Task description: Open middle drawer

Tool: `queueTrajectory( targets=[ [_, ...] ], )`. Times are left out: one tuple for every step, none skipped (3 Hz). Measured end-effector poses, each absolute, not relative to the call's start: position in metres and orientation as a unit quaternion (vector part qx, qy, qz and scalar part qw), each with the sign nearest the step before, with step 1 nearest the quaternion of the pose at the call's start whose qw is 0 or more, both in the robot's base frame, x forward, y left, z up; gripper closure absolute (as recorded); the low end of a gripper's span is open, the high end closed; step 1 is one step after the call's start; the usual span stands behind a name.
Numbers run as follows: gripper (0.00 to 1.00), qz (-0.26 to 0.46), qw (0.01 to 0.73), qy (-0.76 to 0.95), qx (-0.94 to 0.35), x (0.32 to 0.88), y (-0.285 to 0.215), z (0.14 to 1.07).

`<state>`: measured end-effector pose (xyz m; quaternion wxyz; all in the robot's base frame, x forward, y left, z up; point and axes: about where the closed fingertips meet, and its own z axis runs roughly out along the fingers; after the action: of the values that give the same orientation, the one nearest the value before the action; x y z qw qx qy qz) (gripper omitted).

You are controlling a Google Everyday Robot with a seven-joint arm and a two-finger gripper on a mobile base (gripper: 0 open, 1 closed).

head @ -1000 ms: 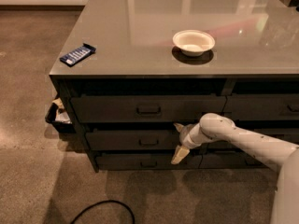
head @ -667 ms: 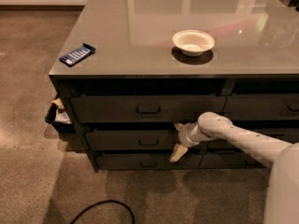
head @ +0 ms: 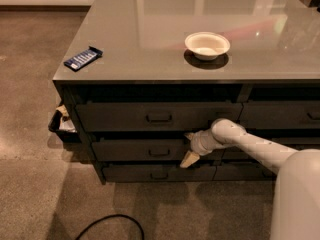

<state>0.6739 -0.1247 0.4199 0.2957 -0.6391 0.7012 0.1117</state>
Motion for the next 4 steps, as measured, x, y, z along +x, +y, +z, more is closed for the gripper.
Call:
queueTrajectory(
  targets=[
    [0.42, 0.117, 0.29, 0.705, -0.637, 0.6742, -0.1287, 0.4134],
    [0.52, 0.117, 0.29, 0.705, -0.637, 0.6741, -0.129, 0.4133],
    [0.5, 0.117, 0.289, 0.705, -0.637, 0.674, -0.1318, 0.4154],
    [0.5, 0.117, 0.289, 0.705, -0.637, 0.6741, -0.1319, 0.4182]
  ],
)
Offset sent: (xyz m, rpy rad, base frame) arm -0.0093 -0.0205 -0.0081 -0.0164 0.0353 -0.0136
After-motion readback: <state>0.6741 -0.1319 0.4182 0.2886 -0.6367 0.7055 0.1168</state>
